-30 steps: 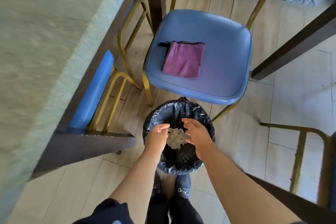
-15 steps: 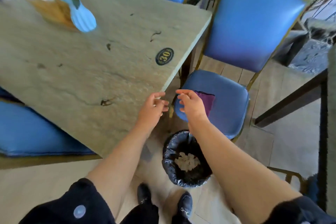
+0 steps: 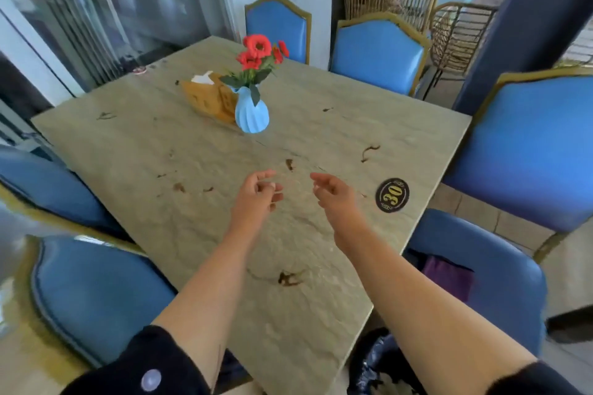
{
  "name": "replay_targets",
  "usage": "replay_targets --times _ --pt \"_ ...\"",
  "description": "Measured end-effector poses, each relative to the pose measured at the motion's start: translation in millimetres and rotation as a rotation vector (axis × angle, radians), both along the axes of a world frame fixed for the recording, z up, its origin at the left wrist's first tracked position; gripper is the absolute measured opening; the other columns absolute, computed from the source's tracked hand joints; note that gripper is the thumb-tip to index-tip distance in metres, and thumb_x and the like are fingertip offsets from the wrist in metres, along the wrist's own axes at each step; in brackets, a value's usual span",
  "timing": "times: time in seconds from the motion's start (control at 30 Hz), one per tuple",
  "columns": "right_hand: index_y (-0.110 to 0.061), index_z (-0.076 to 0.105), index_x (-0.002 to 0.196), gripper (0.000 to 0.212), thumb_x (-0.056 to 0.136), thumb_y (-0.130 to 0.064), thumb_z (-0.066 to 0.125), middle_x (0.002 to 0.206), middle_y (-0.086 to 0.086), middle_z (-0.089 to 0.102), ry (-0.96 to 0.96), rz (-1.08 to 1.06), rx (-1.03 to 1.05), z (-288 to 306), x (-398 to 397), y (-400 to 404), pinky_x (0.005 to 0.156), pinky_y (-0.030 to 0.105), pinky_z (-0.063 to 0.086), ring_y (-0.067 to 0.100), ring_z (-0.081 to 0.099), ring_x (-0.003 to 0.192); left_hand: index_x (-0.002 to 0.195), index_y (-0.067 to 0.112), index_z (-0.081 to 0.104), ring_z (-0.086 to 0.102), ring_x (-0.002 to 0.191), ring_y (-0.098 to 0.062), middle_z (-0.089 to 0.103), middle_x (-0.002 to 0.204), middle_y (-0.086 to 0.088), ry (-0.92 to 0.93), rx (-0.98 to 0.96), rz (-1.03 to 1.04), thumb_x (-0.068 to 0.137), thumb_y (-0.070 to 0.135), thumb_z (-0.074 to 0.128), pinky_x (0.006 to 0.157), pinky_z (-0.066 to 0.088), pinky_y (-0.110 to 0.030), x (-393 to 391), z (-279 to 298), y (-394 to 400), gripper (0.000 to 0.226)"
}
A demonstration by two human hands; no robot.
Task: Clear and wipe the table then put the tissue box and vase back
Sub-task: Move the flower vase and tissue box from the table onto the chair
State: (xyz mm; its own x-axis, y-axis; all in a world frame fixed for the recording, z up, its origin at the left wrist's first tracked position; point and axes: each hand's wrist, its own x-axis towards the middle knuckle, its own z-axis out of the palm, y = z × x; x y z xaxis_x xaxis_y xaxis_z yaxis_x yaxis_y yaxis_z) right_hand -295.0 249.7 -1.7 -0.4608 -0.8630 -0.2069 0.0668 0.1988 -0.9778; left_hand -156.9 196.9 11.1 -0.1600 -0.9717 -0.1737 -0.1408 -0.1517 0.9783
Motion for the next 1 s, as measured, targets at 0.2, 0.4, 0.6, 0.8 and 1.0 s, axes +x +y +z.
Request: replay_targets --times 0.2,0.4,0.6,0.8,1.0 --pt "-0.019 0.056 0.122 0.041 0.084 -0.010 0.067 0.118 0.001 0.059 0.024 -0.009 -0.018 -16 33 -139 0.083 0.021 0.045 0.016 0.055 0.104 0.111 0.020 0.057 0.062 0.077 -0.011 0.065 0.094 -0.003 0.022 0.035 0.041 0.096 0.005 0.046 0.068 0.047 -0.025 28 -14 -136 0.024" --pt "-0.022 0.039 0.139 0.075 0.075 -0.020 0.078 0.139 -0.001 0.043 0.225 0.052 0.044 -41 39 -270 0.102 0.037 0.043 0.017 0.046 0.123 0.109 0.026 0.053 0.059 0.087 -0.008 0.061 0.110 -0.002 -0.020 0.031 0.014 0.094 0.009 0.047 0.081 0.046 -0.031 35 -43 -260 0.024" --pt "-0.019 0.042 0.135 0.079 0.065 -0.045 0.067 0.129 0.004 0.050 0.490 0.170 0.010 -74 29 -375 0.098 0.046 0.046 0.021 0.051 0.112 0.141 0.023 0.041 0.057 0.109 -0.012 0.055 0.128 0.005 -0.126 -0.020 0.019 0.094 0.020 0.050 0.091 0.044 -0.031 28 -62 -337 0.047" --pt "-0.020 0.039 0.138 0.079 0.069 -0.012 0.075 0.129 0.004 0.052 0.485 0.140 -0.017 -81 18 -393 0.088 0.041 0.049 0.022 0.053 0.111 0.140 0.038 0.043 0.051 0.118 -0.014 0.055 0.132 0.010 -0.161 -0.017 -0.079 0.096 0.025 0.048 0.092 0.040 -0.033 16 -77 -366 0.047" --pt "-0.025 0.039 0.134 0.076 0.070 -0.012 0.078 0.123 0.004 0.053 0.423 0.121 -0.031 -80 -3 -373 0.073 0.035 0.049 0.020 0.055 0.101 0.131 0.042 0.051 0.055 0.105 -0.009 0.061 0.113 0.015 -0.080 -0.022 -0.098 0.095 0.021 0.051 0.086 0.041 -0.029 1 -73 -343 0.041"
